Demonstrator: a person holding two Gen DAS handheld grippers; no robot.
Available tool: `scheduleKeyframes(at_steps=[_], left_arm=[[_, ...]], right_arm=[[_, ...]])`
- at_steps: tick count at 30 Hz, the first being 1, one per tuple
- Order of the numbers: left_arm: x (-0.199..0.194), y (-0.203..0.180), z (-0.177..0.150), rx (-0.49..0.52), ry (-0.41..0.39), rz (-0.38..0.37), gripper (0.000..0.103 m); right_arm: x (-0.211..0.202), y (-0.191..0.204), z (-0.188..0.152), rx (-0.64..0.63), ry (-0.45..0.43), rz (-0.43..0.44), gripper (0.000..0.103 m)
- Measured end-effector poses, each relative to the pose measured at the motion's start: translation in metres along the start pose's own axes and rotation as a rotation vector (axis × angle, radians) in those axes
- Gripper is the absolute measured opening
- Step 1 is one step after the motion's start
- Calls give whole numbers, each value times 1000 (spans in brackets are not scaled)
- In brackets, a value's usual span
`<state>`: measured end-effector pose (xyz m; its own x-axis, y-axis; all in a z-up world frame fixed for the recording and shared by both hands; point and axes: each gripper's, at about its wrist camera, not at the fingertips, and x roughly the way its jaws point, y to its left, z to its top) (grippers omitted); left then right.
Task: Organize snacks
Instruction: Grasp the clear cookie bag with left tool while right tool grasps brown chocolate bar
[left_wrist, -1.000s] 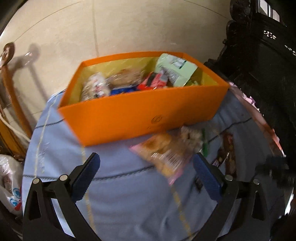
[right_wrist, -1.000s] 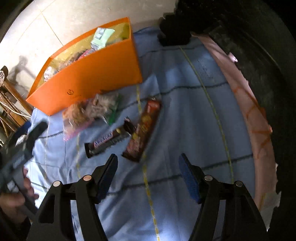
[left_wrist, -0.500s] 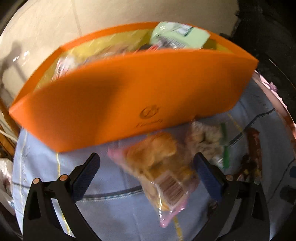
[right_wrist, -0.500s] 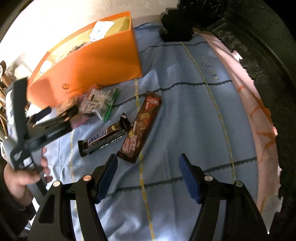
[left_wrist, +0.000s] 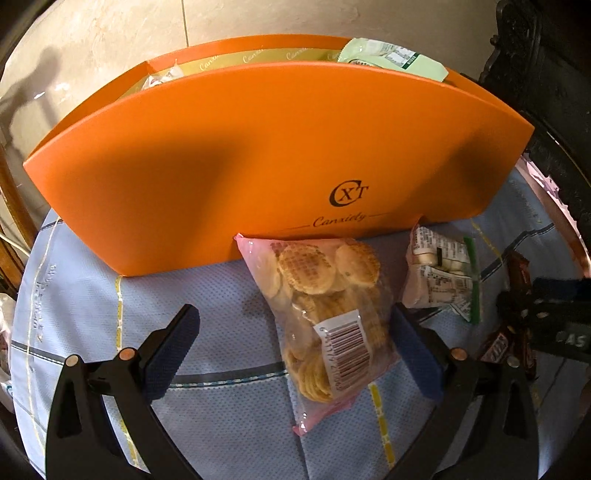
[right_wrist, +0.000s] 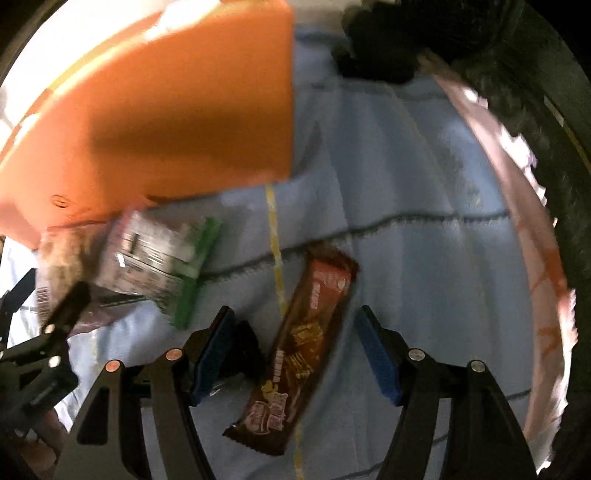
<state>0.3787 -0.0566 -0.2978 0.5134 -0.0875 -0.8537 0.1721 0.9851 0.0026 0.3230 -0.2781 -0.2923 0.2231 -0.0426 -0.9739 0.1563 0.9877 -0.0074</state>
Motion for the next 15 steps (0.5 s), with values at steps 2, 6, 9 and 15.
scheduleKeyframes(at_steps=[2,6,9,15], left_arm=[[-1,6,-2,2,-6,-6,99],[-2,14,-6,-5,-13,-14,99],[-3,19,-8,-7,-19,-18,99],[-4,17,-9,13,-26,-22,99]], right_arm=[[1,-5,-5,26,-21,-3,84],[11,-14,-12,54,-23,-13,100],[13,-14,-14,55,-18,-9,100],[13,-17,-20,21,-13,6,94]])
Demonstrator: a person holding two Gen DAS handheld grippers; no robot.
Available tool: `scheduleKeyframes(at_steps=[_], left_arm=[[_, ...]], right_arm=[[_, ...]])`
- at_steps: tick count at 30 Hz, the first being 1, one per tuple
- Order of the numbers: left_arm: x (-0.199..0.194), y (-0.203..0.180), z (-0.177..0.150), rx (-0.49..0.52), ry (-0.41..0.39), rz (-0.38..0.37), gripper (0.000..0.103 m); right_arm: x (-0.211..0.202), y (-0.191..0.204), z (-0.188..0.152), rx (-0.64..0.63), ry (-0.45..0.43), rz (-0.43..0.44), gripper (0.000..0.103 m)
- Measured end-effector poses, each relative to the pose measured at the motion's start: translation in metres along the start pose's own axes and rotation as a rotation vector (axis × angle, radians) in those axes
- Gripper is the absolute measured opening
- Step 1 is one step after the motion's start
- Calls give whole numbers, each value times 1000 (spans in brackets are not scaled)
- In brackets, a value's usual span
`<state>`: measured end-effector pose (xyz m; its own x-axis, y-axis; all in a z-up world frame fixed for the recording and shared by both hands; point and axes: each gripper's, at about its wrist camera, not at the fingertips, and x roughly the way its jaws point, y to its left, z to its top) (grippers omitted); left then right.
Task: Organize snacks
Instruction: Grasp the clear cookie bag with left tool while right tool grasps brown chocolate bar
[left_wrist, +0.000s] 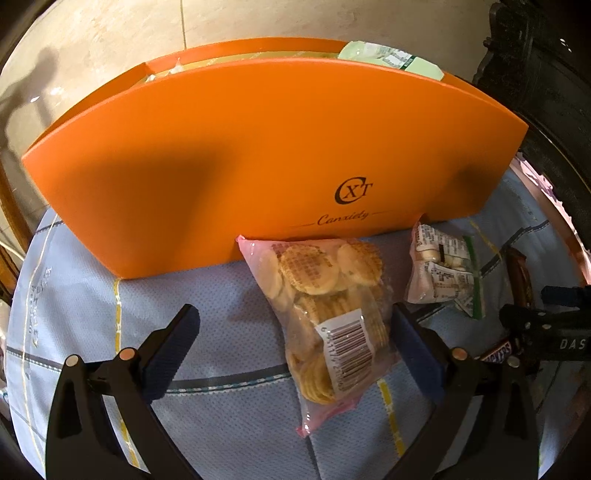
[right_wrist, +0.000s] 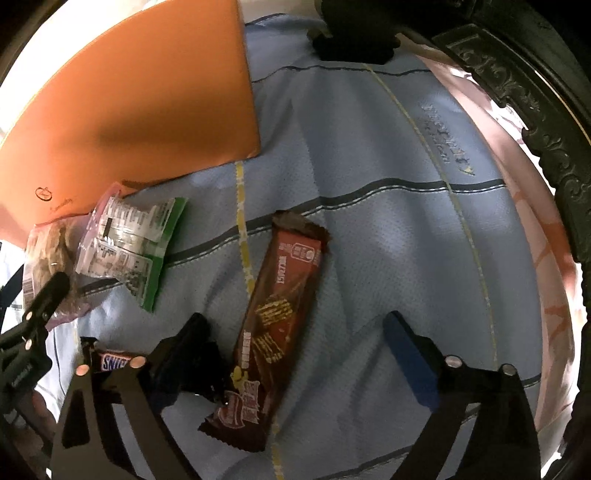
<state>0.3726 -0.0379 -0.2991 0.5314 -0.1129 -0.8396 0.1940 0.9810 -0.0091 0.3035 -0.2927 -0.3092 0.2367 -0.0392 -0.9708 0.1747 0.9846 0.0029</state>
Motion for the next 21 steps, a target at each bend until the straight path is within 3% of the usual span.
scheduleKeyframes(at_steps=[9,13,16,18,21], left_arm=[[2,-8,6,-5,6,25,99],[3,-8,6,-19,8,16,99],[4,-7,7,-28,13,13,99],[4,-6,7,-30,15,13,99],[4,-7,6,-25,13,12,99]], right_arm=[[-12,1,-28,-4,-34,7,81],[-20,-2,-35,31,-43,47,43],[-24,1,-36,-28,-20,12,25],[-28,0,-33,-56,-6,-3,25],[-34,24,-40,-221,-31,-116,24]])
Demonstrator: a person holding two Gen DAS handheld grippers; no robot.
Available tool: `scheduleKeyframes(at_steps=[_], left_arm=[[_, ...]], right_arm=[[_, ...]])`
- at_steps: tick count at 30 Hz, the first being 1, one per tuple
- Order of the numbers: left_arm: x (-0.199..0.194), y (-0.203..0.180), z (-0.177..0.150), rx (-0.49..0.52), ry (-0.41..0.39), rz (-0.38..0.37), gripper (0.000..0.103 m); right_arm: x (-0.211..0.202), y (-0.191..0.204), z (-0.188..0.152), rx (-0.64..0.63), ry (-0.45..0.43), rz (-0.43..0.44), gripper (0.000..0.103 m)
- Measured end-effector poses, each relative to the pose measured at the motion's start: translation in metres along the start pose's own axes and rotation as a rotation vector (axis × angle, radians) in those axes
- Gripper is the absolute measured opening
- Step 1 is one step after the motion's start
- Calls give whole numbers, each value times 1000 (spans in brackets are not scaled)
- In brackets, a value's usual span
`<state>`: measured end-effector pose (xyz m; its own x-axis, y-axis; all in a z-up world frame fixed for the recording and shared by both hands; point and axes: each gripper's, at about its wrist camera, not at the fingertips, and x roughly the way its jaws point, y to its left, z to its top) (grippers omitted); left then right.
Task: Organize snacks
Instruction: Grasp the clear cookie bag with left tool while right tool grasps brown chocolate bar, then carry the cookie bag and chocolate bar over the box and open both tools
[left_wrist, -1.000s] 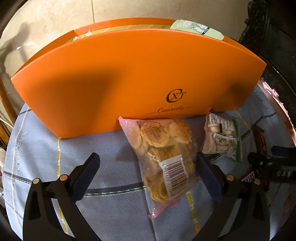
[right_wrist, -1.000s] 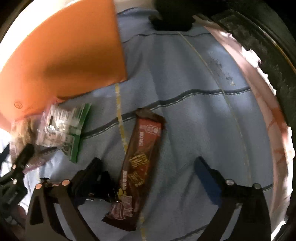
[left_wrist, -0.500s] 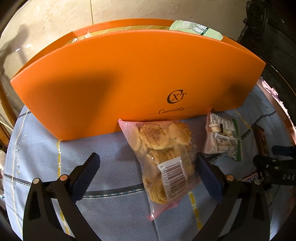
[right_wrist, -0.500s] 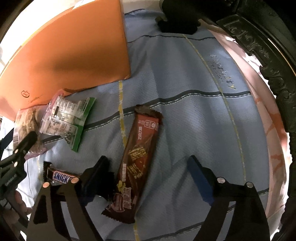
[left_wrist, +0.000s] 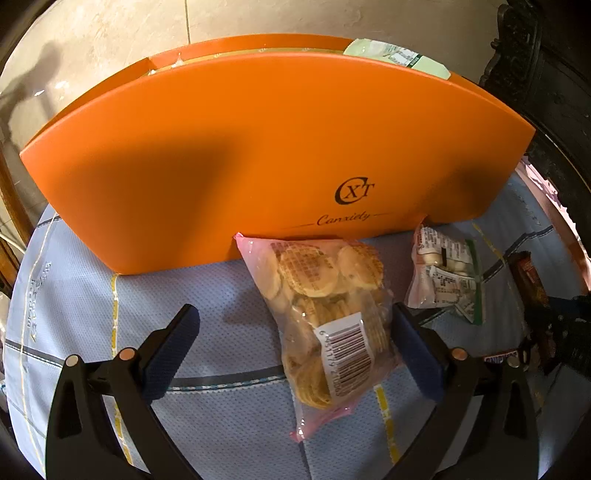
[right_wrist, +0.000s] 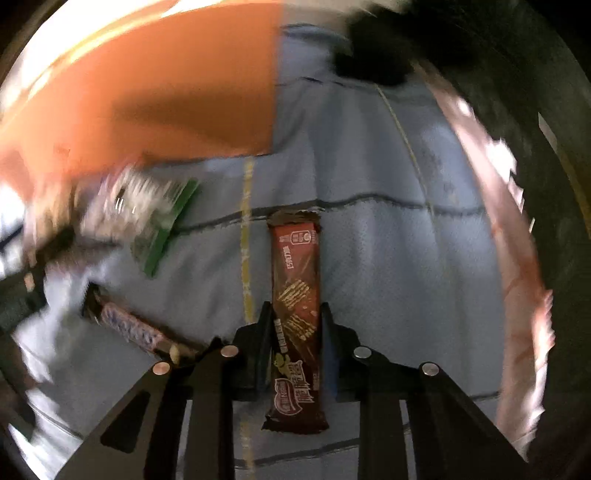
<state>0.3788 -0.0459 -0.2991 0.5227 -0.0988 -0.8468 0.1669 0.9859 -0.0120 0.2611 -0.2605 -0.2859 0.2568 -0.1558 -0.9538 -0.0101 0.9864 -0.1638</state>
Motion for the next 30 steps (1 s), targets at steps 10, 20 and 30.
scheduleKeyframes(at_steps=[10,20,30], left_arm=[[-1,2,-2,-7,-3,-8,99],[-21,-7,-14,89,-34,-103,48],[-4,11,-14,-20,45,-82,92]], right_arm=[[-8,-4,-16,31,-6,40,24],[-13,-28,-31,121,-16,132,24],[-20,-29,-53,134,-1,152,24]])
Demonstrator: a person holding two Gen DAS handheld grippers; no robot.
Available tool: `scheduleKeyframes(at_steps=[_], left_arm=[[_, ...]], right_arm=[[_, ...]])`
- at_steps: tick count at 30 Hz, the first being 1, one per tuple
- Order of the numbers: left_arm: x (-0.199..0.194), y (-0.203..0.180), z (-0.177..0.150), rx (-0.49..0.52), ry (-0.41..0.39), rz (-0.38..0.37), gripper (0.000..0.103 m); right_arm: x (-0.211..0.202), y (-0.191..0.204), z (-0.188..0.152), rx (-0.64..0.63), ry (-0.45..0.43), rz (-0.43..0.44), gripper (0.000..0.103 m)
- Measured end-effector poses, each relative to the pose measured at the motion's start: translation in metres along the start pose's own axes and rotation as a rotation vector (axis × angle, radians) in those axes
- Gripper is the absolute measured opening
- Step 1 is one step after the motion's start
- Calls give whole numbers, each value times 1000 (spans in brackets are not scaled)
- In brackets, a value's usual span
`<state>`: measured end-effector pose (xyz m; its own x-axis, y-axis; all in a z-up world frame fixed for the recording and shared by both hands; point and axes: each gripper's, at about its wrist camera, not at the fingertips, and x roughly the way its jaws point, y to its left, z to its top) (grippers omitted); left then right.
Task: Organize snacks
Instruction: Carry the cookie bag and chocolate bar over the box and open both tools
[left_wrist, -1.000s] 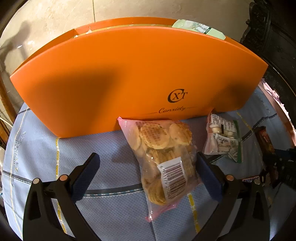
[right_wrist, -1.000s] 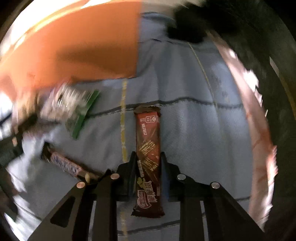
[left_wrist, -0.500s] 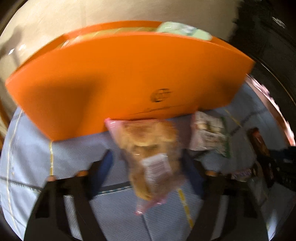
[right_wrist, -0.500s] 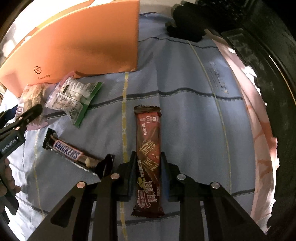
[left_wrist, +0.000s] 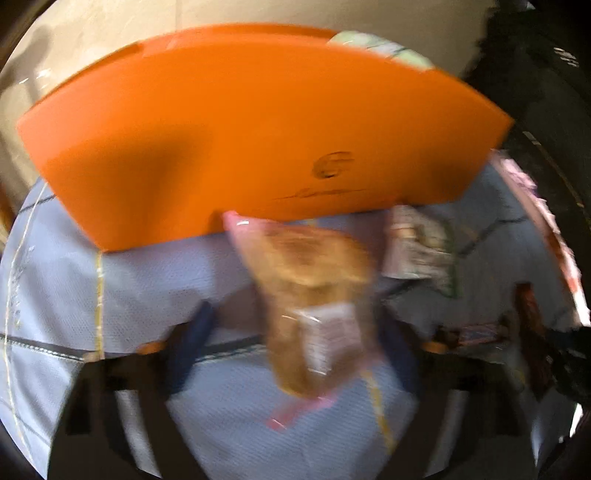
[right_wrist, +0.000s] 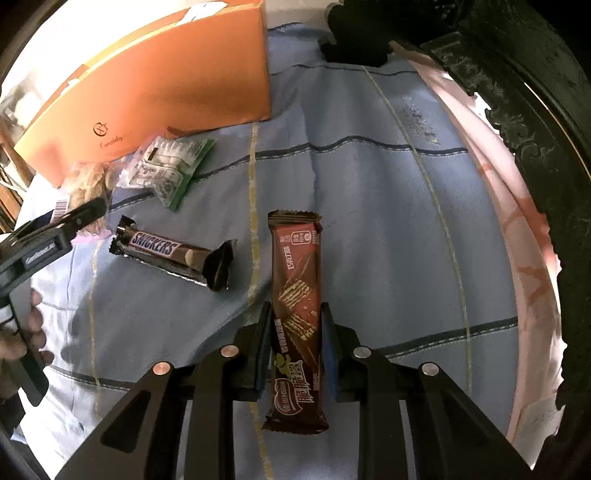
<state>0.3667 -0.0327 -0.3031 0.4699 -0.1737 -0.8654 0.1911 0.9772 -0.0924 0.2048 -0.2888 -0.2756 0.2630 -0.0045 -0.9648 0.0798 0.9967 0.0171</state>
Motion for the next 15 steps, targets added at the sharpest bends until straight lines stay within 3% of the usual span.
scheduleKeyframes(at_steps=[1,2,5,11,15], left_arm=[[0,2,1,-6,-6,0,87],[-3,1,3,5,-29,-15,59],[-8,-9,3,55,-51,-47,45],[-35,-18,-10,80,-73,-171,43],[-74,-11,-21,62,-118,-202,43]], right_arm=[[-1,0,1,-1,-8,5,24],[-2,0,1,-6,-13,9,24],[-6,0,2,-18,-30,13,24],[-31,3,9,-23,-84,59,24],[-60,16,10,-60,-138,103,24]])
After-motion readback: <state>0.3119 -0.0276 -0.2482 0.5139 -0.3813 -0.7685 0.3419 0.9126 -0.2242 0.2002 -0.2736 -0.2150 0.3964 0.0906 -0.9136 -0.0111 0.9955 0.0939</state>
